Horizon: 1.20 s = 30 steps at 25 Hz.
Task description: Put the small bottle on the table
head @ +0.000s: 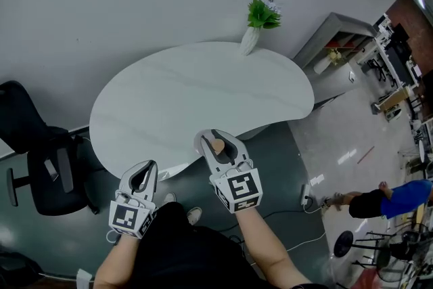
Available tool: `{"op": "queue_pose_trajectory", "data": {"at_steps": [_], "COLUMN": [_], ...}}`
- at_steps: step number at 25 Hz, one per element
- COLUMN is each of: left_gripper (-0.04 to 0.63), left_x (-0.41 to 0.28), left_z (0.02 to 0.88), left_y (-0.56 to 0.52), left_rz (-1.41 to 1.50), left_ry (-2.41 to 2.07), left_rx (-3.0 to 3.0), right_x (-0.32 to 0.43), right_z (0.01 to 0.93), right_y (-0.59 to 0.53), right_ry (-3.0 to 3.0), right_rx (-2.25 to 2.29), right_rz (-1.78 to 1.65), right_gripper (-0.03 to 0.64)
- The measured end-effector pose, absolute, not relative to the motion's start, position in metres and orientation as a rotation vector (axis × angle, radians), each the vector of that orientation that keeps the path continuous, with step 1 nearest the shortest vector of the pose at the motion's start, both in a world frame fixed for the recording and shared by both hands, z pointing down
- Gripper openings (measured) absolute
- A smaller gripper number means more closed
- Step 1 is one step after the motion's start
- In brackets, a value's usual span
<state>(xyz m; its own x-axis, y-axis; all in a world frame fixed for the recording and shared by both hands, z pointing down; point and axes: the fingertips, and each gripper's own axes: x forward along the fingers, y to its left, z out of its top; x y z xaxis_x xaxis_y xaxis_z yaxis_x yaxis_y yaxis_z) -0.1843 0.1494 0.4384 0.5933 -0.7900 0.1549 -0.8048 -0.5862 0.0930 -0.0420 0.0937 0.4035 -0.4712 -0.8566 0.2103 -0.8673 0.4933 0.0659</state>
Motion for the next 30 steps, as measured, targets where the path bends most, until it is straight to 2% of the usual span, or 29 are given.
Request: {"op": "queue_pose_trajectory", "data": {"at_steps": [15,30], "left_gripper": [0.014,0.014], "left_x": [-0.131,-0.117], "left_z": [0.45,0.473], "left_y": [0.069,-0.019], "left_rz": [0.155,0.161], "left_ry": [-1.2,-1.104], "left_rx": [2.725,2.71], "right_x": [-0.02,0.003], "right_z": [0.421,0.433], "right_y": [0.06,0.002], "right_ry": [-2.481,-2.381], "right_rx": [1.448,1.464], "right_rz": [0.12,0.18], "right_gripper": [0.101,0.101]}}
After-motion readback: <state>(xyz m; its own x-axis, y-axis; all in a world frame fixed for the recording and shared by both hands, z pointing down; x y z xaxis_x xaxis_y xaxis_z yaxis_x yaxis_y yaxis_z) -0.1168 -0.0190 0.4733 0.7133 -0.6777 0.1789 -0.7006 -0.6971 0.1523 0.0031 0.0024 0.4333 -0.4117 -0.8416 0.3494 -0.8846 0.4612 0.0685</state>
